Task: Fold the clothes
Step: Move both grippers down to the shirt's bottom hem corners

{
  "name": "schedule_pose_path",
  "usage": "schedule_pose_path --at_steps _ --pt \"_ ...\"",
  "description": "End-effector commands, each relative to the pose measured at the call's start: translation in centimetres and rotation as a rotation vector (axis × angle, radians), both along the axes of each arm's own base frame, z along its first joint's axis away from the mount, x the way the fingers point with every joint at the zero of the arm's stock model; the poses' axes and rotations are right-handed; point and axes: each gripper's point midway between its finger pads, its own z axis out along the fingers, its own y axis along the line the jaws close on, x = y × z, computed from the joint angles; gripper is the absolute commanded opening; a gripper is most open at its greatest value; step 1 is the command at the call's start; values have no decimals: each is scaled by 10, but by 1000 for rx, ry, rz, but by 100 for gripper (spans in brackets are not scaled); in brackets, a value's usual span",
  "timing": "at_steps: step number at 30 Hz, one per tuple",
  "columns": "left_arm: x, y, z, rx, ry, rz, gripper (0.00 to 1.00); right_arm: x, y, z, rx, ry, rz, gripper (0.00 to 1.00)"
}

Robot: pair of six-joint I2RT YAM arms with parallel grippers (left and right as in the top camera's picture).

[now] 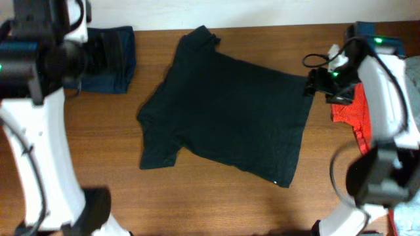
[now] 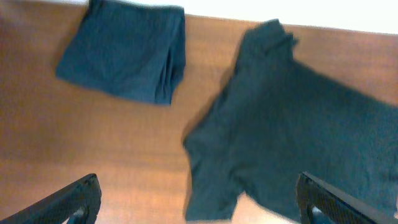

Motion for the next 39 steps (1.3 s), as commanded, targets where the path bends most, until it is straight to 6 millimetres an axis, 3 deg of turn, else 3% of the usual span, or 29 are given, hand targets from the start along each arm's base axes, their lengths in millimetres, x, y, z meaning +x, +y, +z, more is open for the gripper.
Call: schedule_pose_path --at_steps 1,3,5,7,9,12,14,19,22,27,31,39 --pt "-31 5 -50 1 196 39 99 -32 18 69 -42 -146 -19 75" --pt "-46 5 -99 2 360 52 99 -54 36 78 -33 -160 4 75" --pt "-52 5 -145 -1 478 73 99 -78 51 67 -21 -116 21 75" --pt "-47 3 -198 -19 534 94 99 -102 62 37 -25 -57 16 75" --pt "-40 -9 -241 -86 535 74 99 -115 62 -1 -37 -24 -51 75" --pt "-35 -17 -273 -133 516 67 99 -127 62 -43 -28 27 -104 73" --pt "-34 -17 -294 -137 500 67 99 -144 66 -88 -2 118 -125 69" --pt "-22 -17 -297 -140 446 64 99 -187 66 -139 -9 300 -191 68" --pt "-14 -15 -296 -136 413 85 99 -206 66 -156 -7 353 -227 68" --pt "-11 -13 -296 -129 403 92 99 -213 81 -170 86 354 -222 67" --pt "-11 -13 -295 -129 401 92 99 -208 80 -183 88 304 -227 63" --pt "-9 -13 -295 -132 394 94 99 -198 68 -186 23 258 -254 61"
